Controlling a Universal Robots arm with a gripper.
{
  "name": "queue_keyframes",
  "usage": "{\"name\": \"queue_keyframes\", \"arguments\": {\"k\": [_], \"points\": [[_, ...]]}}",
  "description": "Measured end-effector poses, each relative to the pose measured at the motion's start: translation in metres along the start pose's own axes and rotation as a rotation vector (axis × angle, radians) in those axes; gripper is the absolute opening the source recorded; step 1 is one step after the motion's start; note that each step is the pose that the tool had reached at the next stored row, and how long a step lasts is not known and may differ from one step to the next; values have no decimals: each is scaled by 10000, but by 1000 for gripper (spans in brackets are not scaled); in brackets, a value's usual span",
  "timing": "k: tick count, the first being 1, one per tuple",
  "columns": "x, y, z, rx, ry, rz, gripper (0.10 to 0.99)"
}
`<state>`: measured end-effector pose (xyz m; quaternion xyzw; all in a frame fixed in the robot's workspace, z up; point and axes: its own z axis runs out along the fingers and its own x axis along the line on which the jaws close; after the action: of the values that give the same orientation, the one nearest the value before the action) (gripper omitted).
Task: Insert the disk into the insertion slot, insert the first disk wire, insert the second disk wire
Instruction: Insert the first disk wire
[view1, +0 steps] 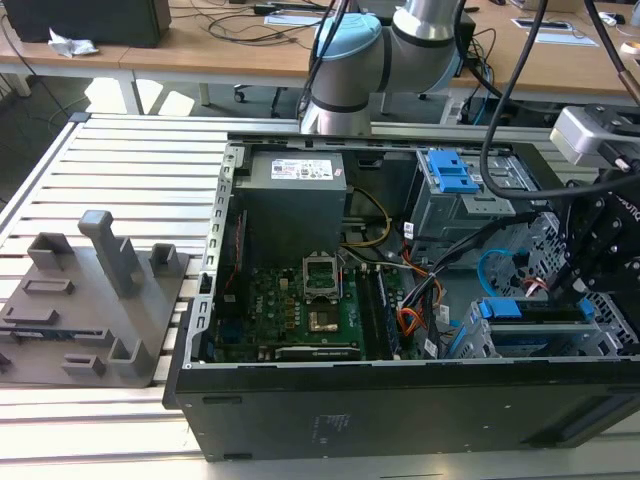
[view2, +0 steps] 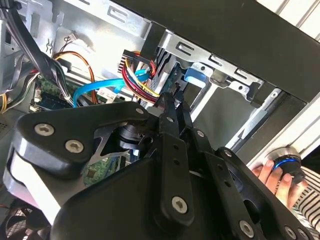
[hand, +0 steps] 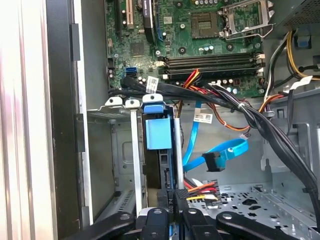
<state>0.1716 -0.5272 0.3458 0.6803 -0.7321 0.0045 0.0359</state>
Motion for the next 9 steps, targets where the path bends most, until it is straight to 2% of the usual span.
{"name": "queue_keyframes", "arguments": {"k": [9], "points": [[1,0,23,-2,-25,-2,173]]}}
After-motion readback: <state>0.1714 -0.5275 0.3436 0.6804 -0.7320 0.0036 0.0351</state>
